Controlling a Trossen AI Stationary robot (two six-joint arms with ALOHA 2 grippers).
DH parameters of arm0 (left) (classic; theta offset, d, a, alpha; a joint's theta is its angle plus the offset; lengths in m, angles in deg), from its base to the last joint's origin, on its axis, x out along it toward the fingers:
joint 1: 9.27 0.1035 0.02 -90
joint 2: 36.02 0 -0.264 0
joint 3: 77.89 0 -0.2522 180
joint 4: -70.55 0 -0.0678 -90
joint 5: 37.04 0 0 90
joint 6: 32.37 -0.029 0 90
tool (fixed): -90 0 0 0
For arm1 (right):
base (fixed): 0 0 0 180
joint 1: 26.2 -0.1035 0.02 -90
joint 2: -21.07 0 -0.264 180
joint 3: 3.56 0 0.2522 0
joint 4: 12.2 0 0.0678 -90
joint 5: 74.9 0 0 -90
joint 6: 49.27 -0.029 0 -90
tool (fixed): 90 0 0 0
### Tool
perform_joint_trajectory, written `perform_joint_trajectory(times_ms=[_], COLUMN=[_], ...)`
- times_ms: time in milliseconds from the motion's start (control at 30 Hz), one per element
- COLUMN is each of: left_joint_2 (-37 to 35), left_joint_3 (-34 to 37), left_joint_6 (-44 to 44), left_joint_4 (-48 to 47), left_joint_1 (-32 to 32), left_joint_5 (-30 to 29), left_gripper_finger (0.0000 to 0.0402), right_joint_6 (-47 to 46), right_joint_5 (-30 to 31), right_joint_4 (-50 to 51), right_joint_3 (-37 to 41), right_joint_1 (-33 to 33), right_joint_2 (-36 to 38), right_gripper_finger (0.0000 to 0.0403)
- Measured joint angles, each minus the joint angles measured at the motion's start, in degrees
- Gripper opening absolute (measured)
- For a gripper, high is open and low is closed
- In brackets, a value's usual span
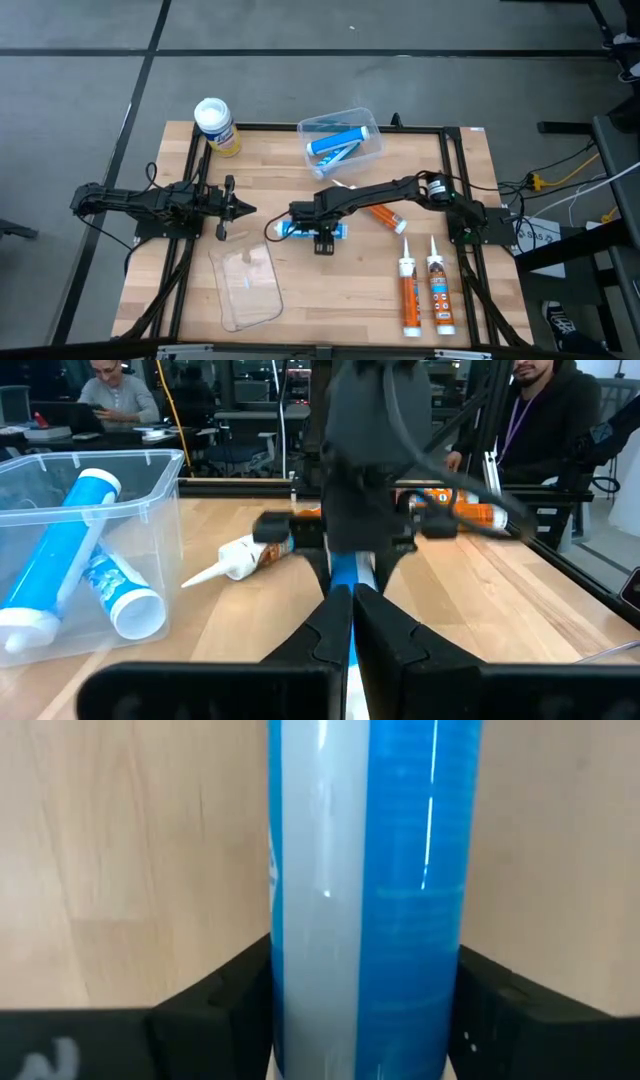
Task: Pick & place silicon tubes, Sealant and Lysol wipes
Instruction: Put the blue sealant into the white bin
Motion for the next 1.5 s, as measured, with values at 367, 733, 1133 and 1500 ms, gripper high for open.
perform_joint_trajectory(times_ms=[367, 733, 1133, 1500], left_joint_2=[0.00, -0.01, -0.01, 0.01], left_joint_3=[0.00, -0.01, 0.00, -0.01], left_joint_6=[0.01, 0.02, 0.00, 0.00], left_joint_4=[0.02, 0.02, 0.02, 0.02], left_joint_1=[0.00, -0.01, -0.01, 0.00], left_joint_5=[-0.02, 0.00, -0.01, -0.01], left_gripper_finger=[0.0010, 0.0008, 0.0008, 0.0010], right_joint_6=[-1.44, -7.06, -10.68, -5.63], right_joint_5=[8.59, 22.81, 23.21, 21.53], right_joint_4=[6.93, 5.04, -39.82, -77.80], right_joint_3=[-0.13, 9.87, 45.71, 61.85], right_joint_1=[-1.15, -1.82, -1.78, -1.76], right_joint_2=[8.20, 21.40, 42.35, 44.89], right_gripper_finger=[0.0217, 0.0217, 0.0217, 0.0217])
